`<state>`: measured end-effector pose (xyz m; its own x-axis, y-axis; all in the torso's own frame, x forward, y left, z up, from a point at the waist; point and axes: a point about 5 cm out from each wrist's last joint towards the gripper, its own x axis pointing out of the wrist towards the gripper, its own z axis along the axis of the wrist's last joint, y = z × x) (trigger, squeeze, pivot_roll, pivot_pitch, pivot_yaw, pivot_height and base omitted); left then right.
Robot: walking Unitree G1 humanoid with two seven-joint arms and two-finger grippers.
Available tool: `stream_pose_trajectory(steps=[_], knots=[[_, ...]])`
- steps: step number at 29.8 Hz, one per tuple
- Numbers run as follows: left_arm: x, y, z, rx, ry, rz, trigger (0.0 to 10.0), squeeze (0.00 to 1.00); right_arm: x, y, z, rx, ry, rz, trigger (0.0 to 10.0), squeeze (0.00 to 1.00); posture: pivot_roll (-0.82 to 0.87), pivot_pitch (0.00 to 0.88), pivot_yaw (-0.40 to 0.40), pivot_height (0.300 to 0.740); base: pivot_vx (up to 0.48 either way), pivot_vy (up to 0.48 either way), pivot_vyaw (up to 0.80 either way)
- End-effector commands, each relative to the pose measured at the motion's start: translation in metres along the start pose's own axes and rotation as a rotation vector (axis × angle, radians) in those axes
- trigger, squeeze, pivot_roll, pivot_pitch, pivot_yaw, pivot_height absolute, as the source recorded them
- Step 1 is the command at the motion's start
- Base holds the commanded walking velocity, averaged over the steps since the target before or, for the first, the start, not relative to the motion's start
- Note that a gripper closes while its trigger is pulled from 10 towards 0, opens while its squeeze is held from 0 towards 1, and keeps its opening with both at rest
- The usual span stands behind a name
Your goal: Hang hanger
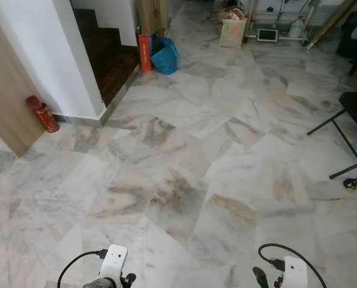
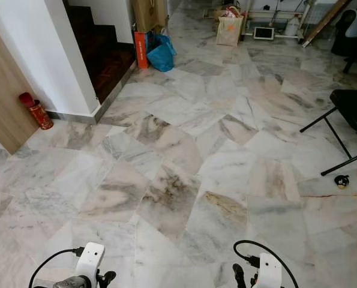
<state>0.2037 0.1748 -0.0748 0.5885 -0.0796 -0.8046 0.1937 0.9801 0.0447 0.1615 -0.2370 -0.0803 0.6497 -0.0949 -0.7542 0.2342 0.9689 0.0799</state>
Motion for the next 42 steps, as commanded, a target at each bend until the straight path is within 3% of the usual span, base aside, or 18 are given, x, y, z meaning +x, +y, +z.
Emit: stream_pose_trajectory(steps=[1,15,42], knots=[[-0.0005,-0.0011,-0.0056,-0.013,0.023,0.004,10.0,0.0,-0.0009,-0.0029,-0.001,-0.014,0.01,-0.001,10.0,0.0,-0.04,0.0,-0.004,0.74,0.0,0.0,0.0],[0.0001,-0.0054,-0.0047,-0.009,0.021,-0.017,10.0,0.0,-0.0001,-0.001,0.0001,-0.014,0.008,0.005,10.0,0.0,-0.05,0.0,0.011,0.74,0.0,0.0,0.0],[-0.0003,-0.0044,-0.0052,0.004,0.018,-0.029,10.0,0.0,-0.0002,-0.0008,-0.0009,-0.02,0.017,0.016,10.0,0.0,-0.05,0.0,0.02,0.74,-0.312,0.0,0.0]])
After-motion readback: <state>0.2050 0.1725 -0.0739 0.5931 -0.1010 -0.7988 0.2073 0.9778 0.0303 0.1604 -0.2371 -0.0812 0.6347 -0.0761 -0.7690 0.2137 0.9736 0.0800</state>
